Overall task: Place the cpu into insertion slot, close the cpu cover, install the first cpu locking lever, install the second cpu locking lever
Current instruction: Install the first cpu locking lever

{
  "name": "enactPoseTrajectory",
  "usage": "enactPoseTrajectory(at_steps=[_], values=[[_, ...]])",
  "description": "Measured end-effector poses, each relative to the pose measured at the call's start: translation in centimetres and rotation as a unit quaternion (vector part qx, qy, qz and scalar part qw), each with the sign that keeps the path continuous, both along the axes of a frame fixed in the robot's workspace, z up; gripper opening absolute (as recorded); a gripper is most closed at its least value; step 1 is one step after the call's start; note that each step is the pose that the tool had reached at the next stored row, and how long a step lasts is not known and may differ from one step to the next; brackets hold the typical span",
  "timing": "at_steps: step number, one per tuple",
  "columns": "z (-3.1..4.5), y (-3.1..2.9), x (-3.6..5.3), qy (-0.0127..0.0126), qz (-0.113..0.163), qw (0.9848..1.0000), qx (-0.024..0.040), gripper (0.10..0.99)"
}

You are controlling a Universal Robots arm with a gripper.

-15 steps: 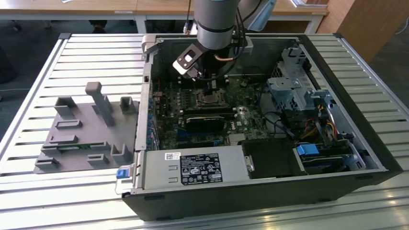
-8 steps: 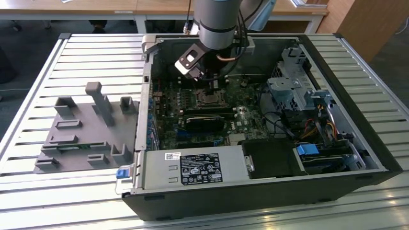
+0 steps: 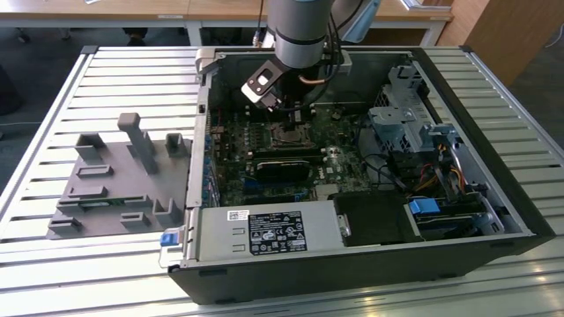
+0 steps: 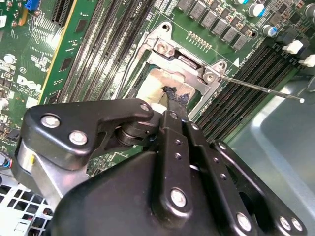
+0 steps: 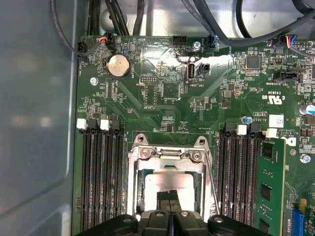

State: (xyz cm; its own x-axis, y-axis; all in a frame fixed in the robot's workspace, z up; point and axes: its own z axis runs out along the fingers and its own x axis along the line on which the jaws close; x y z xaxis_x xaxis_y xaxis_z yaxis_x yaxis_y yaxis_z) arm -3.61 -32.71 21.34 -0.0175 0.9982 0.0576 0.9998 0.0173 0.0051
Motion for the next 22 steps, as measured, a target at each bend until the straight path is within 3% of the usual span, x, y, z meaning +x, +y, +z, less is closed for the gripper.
enactPoseTrajectory(at_steps=[8,22], values=[[0.85,0.00,0.00,0.0000,0.000,1.0000,0.0000,0.114],[4.88,0.00,0.00,0.0000,0.000,1.0000,0.0000,0.114]])
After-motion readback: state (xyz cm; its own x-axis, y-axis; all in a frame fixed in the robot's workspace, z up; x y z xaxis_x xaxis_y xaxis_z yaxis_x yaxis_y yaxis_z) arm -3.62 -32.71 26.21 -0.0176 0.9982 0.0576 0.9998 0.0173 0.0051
